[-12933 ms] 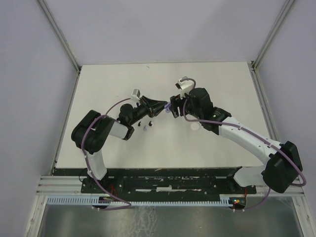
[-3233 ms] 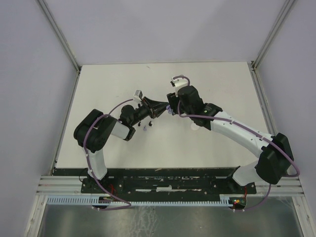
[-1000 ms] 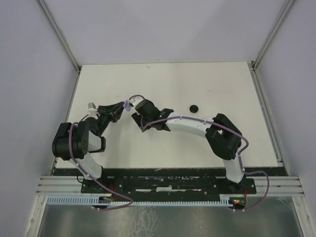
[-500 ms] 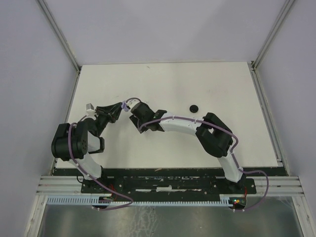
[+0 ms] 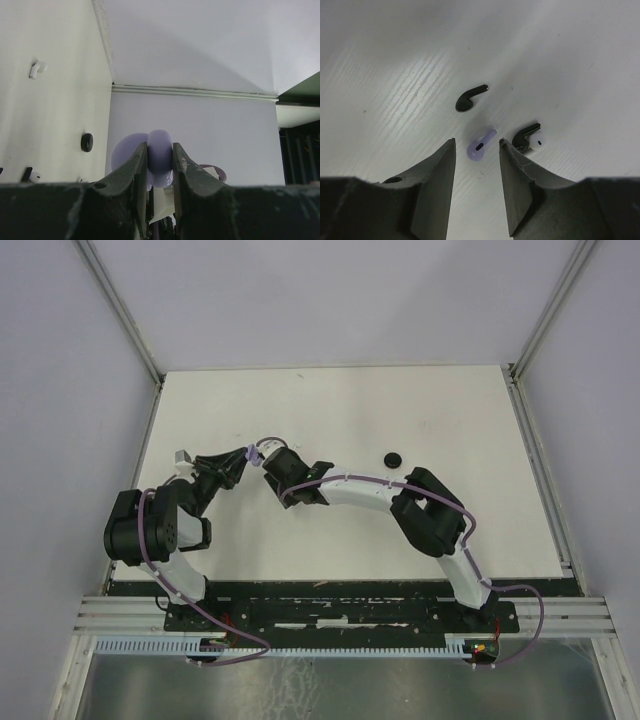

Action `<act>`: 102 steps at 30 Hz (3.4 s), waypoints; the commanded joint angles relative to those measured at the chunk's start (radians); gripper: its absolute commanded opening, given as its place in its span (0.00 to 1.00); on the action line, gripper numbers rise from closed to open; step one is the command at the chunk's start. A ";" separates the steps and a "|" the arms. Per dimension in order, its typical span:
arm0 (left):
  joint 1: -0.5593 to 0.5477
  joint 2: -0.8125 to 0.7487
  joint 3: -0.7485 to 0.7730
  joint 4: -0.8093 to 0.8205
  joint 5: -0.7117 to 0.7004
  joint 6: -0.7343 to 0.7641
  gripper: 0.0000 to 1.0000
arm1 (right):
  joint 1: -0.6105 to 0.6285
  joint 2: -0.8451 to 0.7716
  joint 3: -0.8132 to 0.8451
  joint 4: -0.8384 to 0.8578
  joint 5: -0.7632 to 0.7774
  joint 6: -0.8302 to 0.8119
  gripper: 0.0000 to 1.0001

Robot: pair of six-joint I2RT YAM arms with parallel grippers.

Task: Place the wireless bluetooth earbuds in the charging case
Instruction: Pick up the earbud from the center of the board.

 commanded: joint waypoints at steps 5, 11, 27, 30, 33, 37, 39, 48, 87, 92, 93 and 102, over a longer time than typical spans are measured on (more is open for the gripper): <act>0.007 0.003 -0.003 0.145 0.019 -0.031 0.03 | 0.005 0.020 0.047 -0.026 0.022 0.041 0.47; 0.006 0.004 -0.003 0.145 0.018 -0.031 0.03 | 0.004 0.025 0.046 -0.035 0.021 0.061 0.46; 0.007 0.008 -0.004 0.148 0.019 -0.031 0.03 | 0.004 0.047 0.060 -0.052 0.012 0.079 0.40; 0.007 0.008 -0.003 0.148 0.018 -0.031 0.03 | 0.005 0.047 0.061 -0.052 0.013 0.080 0.39; 0.007 0.010 -0.003 0.148 0.019 -0.031 0.03 | 0.004 0.050 0.063 -0.053 0.013 0.078 0.37; 0.007 0.013 -0.003 0.151 0.018 -0.031 0.03 | 0.003 0.055 0.069 -0.058 0.013 0.081 0.35; 0.006 0.015 -0.003 0.151 0.019 -0.031 0.03 | 0.002 0.056 0.070 -0.058 0.015 0.083 0.33; 0.006 0.023 -0.001 0.154 0.018 -0.031 0.03 | -0.002 0.042 0.063 -0.057 0.028 0.083 0.26; -0.051 -0.033 0.033 0.103 0.030 -0.008 0.03 | -0.282 -0.228 -0.315 -0.008 0.095 0.090 0.24; -0.075 -0.033 0.040 0.088 0.018 0.010 0.03 | -0.303 -0.202 -0.314 -0.001 0.068 0.108 0.26; -0.077 -0.034 0.040 0.085 0.016 0.017 0.03 | -0.307 -0.199 -0.315 0.001 0.060 0.111 0.27; -0.099 -0.029 0.048 0.075 0.003 0.024 0.03 | -0.325 -0.184 -0.320 0.017 0.029 0.126 0.43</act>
